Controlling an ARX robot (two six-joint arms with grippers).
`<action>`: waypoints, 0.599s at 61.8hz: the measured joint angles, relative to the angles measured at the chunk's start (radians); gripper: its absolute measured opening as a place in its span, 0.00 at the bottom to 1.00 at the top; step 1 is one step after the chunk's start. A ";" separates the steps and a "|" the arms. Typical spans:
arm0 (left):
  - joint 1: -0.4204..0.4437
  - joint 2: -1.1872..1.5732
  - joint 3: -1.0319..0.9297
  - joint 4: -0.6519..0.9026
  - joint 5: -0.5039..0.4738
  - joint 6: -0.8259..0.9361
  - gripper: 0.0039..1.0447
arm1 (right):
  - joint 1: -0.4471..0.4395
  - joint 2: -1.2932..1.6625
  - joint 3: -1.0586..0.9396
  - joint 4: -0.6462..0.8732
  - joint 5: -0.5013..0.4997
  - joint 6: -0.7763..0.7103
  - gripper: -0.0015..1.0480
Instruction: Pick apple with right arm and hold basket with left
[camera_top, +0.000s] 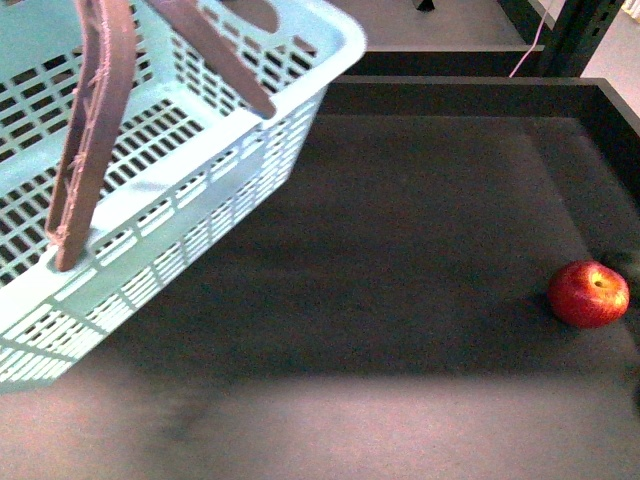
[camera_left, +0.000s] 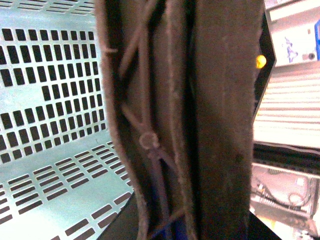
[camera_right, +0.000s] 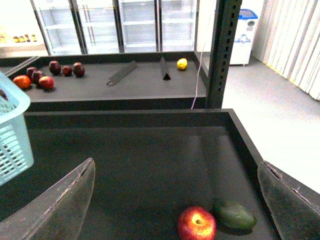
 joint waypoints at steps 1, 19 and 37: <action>-0.008 0.000 0.005 -0.003 0.000 0.002 0.15 | 0.000 0.000 0.000 0.000 0.000 0.000 0.92; -0.159 -0.012 0.059 -0.050 0.004 0.024 0.15 | 0.000 0.000 0.000 0.000 0.000 0.000 0.92; -0.213 -0.018 0.070 -0.066 0.008 0.066 0.15 | 0.000 0.000 0.000 0.000 0.000 0.000 0.92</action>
